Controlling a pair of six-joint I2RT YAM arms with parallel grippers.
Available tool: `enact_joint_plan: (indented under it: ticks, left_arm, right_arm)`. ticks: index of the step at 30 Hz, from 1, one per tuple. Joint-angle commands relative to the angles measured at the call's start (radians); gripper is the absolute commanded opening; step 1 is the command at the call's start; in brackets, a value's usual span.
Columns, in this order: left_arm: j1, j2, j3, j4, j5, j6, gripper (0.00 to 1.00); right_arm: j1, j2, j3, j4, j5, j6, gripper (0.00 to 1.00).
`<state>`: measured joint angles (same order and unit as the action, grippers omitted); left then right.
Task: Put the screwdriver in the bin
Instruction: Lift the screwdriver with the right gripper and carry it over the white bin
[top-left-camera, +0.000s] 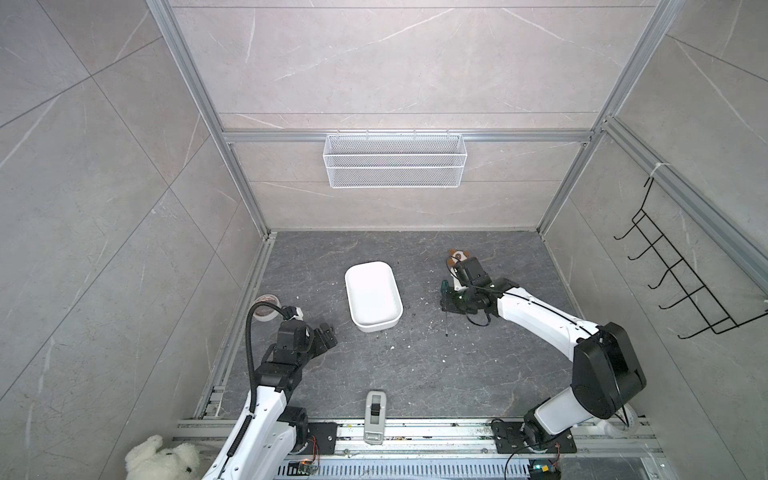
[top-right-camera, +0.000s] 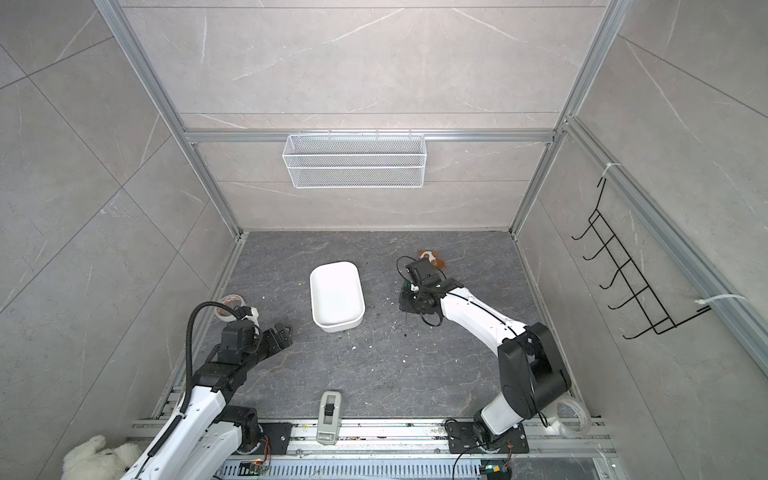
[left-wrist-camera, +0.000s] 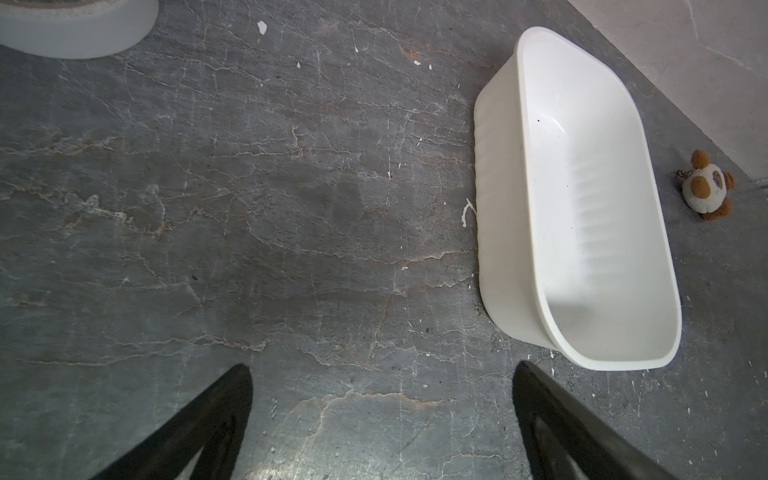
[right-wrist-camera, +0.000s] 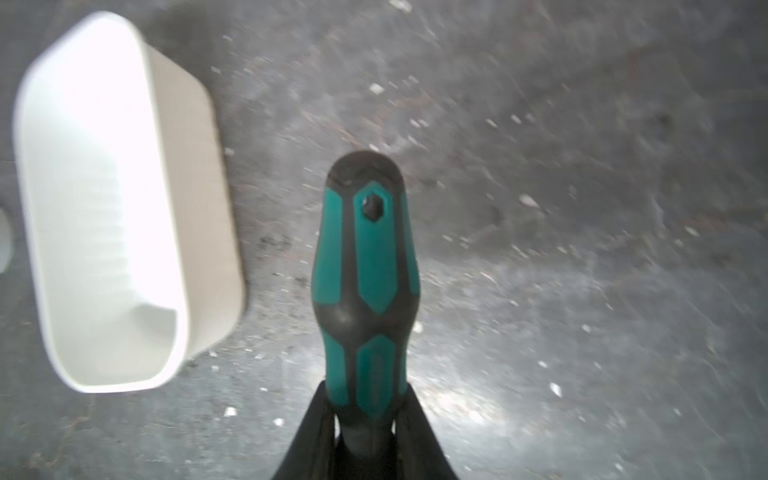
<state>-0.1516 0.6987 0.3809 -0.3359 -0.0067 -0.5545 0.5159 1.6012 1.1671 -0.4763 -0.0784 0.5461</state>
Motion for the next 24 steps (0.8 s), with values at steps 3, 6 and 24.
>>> enact_joint_plan:
  ticks: [3,6,24]
  left_arm:
    - [0.001,-0.011,0.0,0.013,-0.01,-0.013,1.0]
    - [0.001,-0.015,0.001,0.013,-0.01,-0.013,1.0]
    - [0.001,-0.007,0.004,0.029,-0.014,-0.004,1.0]
  right_arm:
    - [0.092,0.128,0.197,-0.036,0.007,0.006,0.14]
    - [0.138,0.227,0.322,-0.064,0.018,0.002,0.14]
    - [0.307,0.903,1.217,-0.405,0.017,-0.01,0.15]
